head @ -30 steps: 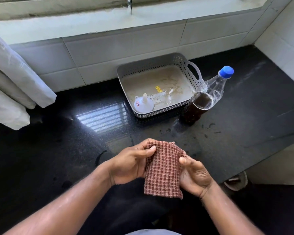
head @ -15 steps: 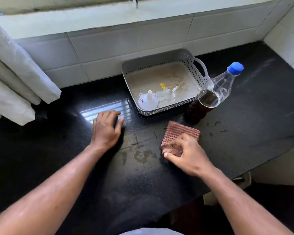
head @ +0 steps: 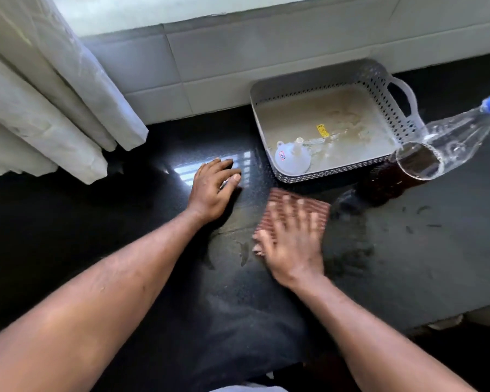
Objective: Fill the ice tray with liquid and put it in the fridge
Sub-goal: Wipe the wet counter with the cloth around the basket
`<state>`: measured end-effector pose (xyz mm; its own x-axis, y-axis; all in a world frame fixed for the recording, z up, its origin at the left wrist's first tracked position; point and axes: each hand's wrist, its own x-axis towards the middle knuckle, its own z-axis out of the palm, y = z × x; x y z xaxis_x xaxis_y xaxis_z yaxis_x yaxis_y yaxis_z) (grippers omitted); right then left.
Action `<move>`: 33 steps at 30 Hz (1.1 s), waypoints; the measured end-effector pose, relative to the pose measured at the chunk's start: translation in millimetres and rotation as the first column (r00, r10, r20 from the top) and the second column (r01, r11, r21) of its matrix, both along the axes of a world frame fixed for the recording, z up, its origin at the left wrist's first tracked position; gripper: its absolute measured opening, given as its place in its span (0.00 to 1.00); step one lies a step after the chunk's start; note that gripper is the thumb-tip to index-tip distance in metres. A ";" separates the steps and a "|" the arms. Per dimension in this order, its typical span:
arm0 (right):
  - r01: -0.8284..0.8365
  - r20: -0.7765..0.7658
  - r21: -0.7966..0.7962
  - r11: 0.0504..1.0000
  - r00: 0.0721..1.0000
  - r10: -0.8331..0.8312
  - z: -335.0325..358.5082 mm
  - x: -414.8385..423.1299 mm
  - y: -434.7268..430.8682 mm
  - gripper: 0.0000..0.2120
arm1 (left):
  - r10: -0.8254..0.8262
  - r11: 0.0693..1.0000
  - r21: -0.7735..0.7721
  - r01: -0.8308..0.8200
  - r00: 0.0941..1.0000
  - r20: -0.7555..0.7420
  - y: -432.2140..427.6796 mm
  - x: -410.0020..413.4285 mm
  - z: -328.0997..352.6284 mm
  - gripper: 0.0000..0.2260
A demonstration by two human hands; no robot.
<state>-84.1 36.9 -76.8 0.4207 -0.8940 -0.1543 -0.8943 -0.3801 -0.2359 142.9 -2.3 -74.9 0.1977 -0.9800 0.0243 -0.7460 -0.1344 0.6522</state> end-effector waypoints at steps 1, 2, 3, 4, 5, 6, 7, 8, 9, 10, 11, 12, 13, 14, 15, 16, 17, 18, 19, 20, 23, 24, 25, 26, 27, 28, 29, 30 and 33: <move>-0.117 0.037 -0.003 0.993 0.992 0.117 0.7 20.7 13.1 0.35 | -0.003 1.000 0.010 0.004 0.999 -0.046 -1.4 3.1 2.1 0.11; -0.257 0.080 0.000 0.966 0.963 0.256 -1.6 35.1 30.8 0.33 | -0.006 1.000 0.020 0.008 0.997 -0.078 0.0 6.9 3.3 0.12; -0.399 0.110 -0.013 0.917 0.911 0.398 -3.9 38.6 47.3 0.32 | -0.013 1.000 0.027 0.015 0.995 -0.099 0.0 8.4 4.5 0.12; -0.524 0.114 -0.031 0.851 0.844 0.523 -5.1 30.7 61.3 0.31 | -0.020 0.999 0.031 0.024 0.994 -0.108 0.4 8.6 4.9 0.12; -0.616 0.103 -0.035 0.787 0.781 0.616 -5.6 15.7 69.0 0.30 | -0.022 0.999 0.036 0.026 0.994 -0.110 1.0 9.4 4.7 0.13; -0.679 0.087 -0.038 0.734 0.729 0.679 -5.6 -3.1 68.5 0.29 | -0.025 0.999 0.037 0.030 0.994 -0.111 0.9 9.0 4.4 0.13; -0.689 0.070 -0.065 0.722 0.719 0.692 -7.9 -18.9 59.6 0.29 | -0.025 0.999 0.035 0.030 0.993 -0.116 1.0 8.0 3.6 0.13; -0.638 0.056 -0.074 0.766 0.765 0.642 -7.8 -25.9 44.7 0.29 | -0.020 0.999 0.035 0.024 0.992 -0.123 1.1 6.9 3.0 0.13; -0.526 0.042 -0.063 0.848 0.848 0.529 -5.0 -21.2 26.2 0.30 | -0.012 0.999 0.033 0.016 0.991 -0.130 0.5 6.5 2.9 0.13; -0.372 0.024 -0.027 0.928 0.928 0.373 -1.5 -4.2 8.0 0.31 | -0.003 0.999 0.032 0.007 0.990 -0.141 0.6 6.5 2.5 0.13; -0.245 0.012 0.016 0.969 0.969 0.245 2.0 21.1 -4.1 0.33 | 0.005 0.999 0.033 0.000 0.988 -0.152 0.6 6.2 2.8 0.14; -0.207 0.008 0.039 0.978 0.978 0.207 3.7 48.3 -5.2 0.33 | 0.013 0.999 0.036 -0.008 0.987 -0.160 2.1 7.4 2.7 0.14; -0.247 0.031 0.028 0.969 0.969 0.246 5.2 68.4 2.2 0.32 | 0.014 0.999 0.037 -0.008 0.986 -0.167 2.4 7.6 2.9 0.14; -0.329 0.076 0.009 0.944 0.942 0.327 3.3 78.5 15.7 0.31 | 0.010 0.999 0.035 -0.004 0.985 -0.170 3.0 8.7 3.1 0.14; -0.431 0.103 -0.004 0.903 0.898 0.429 -0.3 75.2 30.9 0.30 | 0.006 0.999 0.032 0.000 0.986 -0.169 2.9 9.4 3.1 0.15; -0.517 0.110 -0.031 0.855 0.849 0.517 -3.8 59.9 45.7 0.30 | 0.002 0.999 0.033 0.003 0.987 -0.161 4.5 10.1 2.3 0.17; -0.569 0.105 -0.049 0.821 0.814 0.571 -5.8 35.0 53.2 0.30 | -0.009 0.999 0.030 0.014 0.990 -0.142 4.0 8.5 1.2 0.18; -0.589 0.100 -0.043 0.807 0.801 0.590 -6.0 7.2 54.2 0.29 | -0.019 0.999 0.027 0.022 0.994 -0.111 3.8 6.7 -0.7 0.19; -0.569 0.092 -0.050 0.821 0.816 0.571 -7.1 -19.1 48.4 0.29 | -0.025 0.999 0.021 0.027 0.998 -0.065 4.7 6.4 -3.0 0.19; -0.488 0.066 -0.060 0.871 0.869 0.491 -7.4 -45.9 35.9 0.30 | -0.035 0.999 0.014 0.035 0.999 -0.013 3.7 3.1 -5.2 0.19; 0.012 0.019 0.003 1.000 1.000 -0.012 3.3 -83.7 -16.7 0.32 | -0.058 0.998 -0.017 0.062 0.980 0.190 5.4 -4.0 -10.6 0.21; 0.139 -0.003 0.030 0.990 0.990 -0.139 5.3 -78.2 -25.6 0.32 | -0.062 0.997 -0.024 0.070 0.968 0.242 5.3 -5.2 -12.0 0.21; 0.177 -0.018 0.024 0.984 0.984 -0.177 6.5 -68.2 -25.7 0.32 | -0.065 0.997 -0.031 0.076 0.958 0.280 5.0 -6.4 -12.6 0.21; 0.119 0.001 0.012 0.993 0.993 -0.119 5.4 -59.1 -16.5 0.31 | -0.063 0.996 -0.038 0.079 0.951 0.304 5.9 -6.8 -12.4 0.21; -0.011 0.053 0.003 1.000 0.999 0.011 2.6 -55.0 0.8 0.31 | -0.059 0.995 -0.056 0.081 0.946 0.318 5.8 -7.8 -11.8 0.21; -0.182 0.089 -0.012 0.983 0.979 0.182 -2.0 -57.4 24.1 0.30 | -0.046 0.994 -0.083 0.078 0.943 0.330 6.2 -7.4 -12.2 0.20; -0.329 0.089 -0.045 0.943 0.939 0.332 -5.2 -70.5 48.2 0.29 | -0.031 0.990 -0.119 0.076 0.940 0.339 7.6 -7.6 -12.7 0.19; -0.399 0.074 -0.047 0.916 0.913 0.401 -4.8 -94.0 63.8 0.28 | -0.021 0.983 -0.163 0.082 0.940 0.342 8.7 -12.3 -11.8 0.17; -0.096 0.088 -0.086 0.992 0.991 0.104 -3.9 -169.4 42.9 0.29 | -0.008 0.969 -0.236 0.079 0.958 0.286 20.1 -45.9 -5.8 0.15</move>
<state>-253.4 79.9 -80.8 0.5175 -0.8547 -0.0397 -0.8268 -0.4876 -0.2804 97.0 17.8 -80.7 0.1054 -0.9447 0.3104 -0.9048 0.0384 0.4242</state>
